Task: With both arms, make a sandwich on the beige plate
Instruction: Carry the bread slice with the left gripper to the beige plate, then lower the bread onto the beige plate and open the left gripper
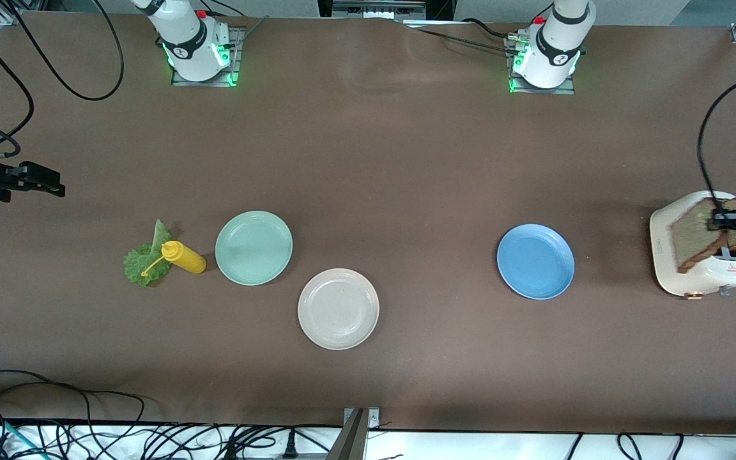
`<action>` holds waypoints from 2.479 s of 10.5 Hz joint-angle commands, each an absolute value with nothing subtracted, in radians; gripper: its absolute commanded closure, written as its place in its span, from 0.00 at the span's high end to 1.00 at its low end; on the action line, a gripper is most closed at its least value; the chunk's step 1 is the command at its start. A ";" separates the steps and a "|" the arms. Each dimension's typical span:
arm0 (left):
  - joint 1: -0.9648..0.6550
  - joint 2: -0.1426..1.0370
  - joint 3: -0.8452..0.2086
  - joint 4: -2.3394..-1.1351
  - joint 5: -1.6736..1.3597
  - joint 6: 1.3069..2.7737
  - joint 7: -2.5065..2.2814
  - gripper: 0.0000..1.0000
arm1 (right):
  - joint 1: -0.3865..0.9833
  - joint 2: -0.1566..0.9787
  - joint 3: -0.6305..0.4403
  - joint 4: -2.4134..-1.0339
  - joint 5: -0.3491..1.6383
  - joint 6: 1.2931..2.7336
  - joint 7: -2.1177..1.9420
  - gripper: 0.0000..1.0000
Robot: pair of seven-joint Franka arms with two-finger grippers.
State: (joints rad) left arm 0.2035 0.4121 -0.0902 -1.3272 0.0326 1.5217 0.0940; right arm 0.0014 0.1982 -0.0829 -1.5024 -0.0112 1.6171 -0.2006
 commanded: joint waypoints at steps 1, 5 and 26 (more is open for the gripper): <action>0.201 0.413 -0.243 -1.322 -0.006 1.503 -0.175 0.00 | -0.002 0.195 -0.081 -1.489 -0.014 1.597 -0.192 1.00; 0.057 0.535 -0.324 -1.244 -0.236 1.648 -0.611 0.00 | -0.002 0.196 -0.083 -1.489 -0.015 1.597 -0.192 1.00; -0.445 0.976 -0.314 -1.318 -0.328 2.826 -0.982 0.20 | -0.005 0.198 -0.090 -1.489 -0.014 1.597 -0.192 1.00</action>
State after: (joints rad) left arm -0.4425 0.9718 -0.3162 -1.3019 -0.2941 2.8262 -0.9943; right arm -0.0003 0.1988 -0.0905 -1.5025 -0.0112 1.6156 -0.2003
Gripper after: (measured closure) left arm 0.881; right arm 0.000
